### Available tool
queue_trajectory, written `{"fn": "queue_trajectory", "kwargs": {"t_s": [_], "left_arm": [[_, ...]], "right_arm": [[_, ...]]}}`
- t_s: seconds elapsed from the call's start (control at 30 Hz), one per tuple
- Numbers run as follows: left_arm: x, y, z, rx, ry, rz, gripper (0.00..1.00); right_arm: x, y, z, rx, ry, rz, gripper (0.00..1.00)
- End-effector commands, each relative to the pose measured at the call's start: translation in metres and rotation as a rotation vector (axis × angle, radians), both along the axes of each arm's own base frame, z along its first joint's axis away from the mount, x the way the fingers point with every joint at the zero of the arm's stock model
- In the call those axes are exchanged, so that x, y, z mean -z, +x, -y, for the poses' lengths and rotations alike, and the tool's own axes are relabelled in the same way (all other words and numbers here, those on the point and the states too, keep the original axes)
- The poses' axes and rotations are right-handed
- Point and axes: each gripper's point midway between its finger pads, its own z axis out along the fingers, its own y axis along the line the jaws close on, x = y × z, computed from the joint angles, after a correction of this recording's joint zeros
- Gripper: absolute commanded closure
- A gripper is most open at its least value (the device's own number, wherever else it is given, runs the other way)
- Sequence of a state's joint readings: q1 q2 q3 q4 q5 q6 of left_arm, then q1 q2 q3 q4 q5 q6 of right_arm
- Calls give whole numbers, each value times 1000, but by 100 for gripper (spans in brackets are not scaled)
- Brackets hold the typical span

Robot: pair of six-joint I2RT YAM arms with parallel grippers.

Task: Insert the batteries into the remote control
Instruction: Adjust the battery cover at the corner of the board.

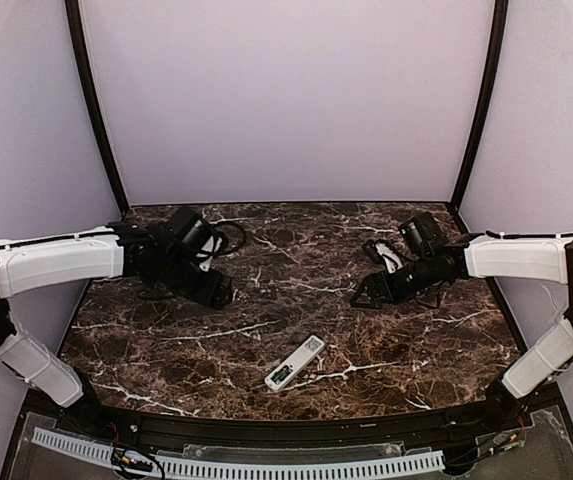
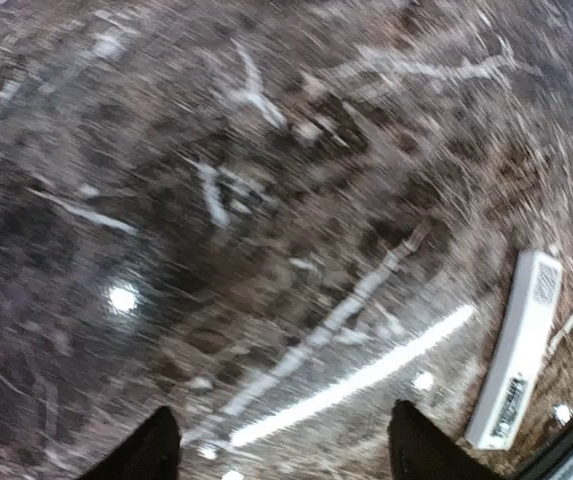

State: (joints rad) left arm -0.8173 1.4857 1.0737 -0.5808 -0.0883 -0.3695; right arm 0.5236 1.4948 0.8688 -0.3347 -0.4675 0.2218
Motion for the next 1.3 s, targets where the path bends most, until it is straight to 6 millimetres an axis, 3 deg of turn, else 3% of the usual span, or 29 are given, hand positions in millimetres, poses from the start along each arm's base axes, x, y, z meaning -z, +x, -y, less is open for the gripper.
{"fn": "queue_trajectory", "kwargs": {"t_s": [0.0, 0.1, 0.13, 0.17, 0.27, 0.37, 0.4, 0.5, 0.53, 0.57, 0.6, 0.7, 1.07, 1.13, 1.17, 1.2, 1.23, 1.27], "left_arm": [[-20, 69, -58, -188, -62, 59, 18], [-21, 118, -94, -332, -24, 109, 13], [-12, 130, -107, -375, -2, 101, 12], [-19, 142, -112, -407, -5, 124, 12], [-9, 168, -126, -476, 4, 123, 11], [-13, 194, -141, -572, 20, 173, 9], [-3, 199, -149, -607, 37, 158, 9], [0, 219, -166, -688, 81, 180, 2], [14, 220, -173, -724, 101, 146, 2], [11, 228, -178, -748, 97, 151, 2], [26, 227, -184, -786, 119, 114, 2], [41, 237, -200, -888, 124, 78, 1], [44, 263, -242, -1112, 137, 132, 1], [50, 267, -250, -1137, 151, 112, 1], [62, 267, -256, -1158, 165, 87, 1], [59, 269, -258, -1170, 171, 76, 1], [71, 267, -263, -1185, 187, 48, 1], [69, 270, -264, -1191, 188, 40, 1]], "right_arm": [[-3, 7, -6, -11, 9, 30, 17], [-4, 7, -6, -14, 8, 34, 17], [-4, 8, -5, -14, 5, 35, 17], [-4, 7, -5, -15, 2, 35, 17], [-1, 6, -3, -15, -6, 35, 17], [1, 5, -3, -17, -11, 30, 17], [2, 5, -3, -18, -12, 29, 17], [3, 7, -2, -15, -16, 29, 17], [3, 6, -3, -18, -16, 30, 17], [4, 6, -2, -17, -18, 28, 17], [4, 7, -3, -17, -18, 28, 17], [5, 7, -3, -18, -16, 24, 17], [13, 5, -3, -23, -24, 8, 18], [11, 5, -3, -23, -25, 12, 18], [11, 6, -2, -20, -25, 12, 18], [10, 6, -2, -21, -27, 15, 18], [10, 6, -2, -21, -27, 15, 18], [10, 6, -2, -21, -28, 16, 18]]}}
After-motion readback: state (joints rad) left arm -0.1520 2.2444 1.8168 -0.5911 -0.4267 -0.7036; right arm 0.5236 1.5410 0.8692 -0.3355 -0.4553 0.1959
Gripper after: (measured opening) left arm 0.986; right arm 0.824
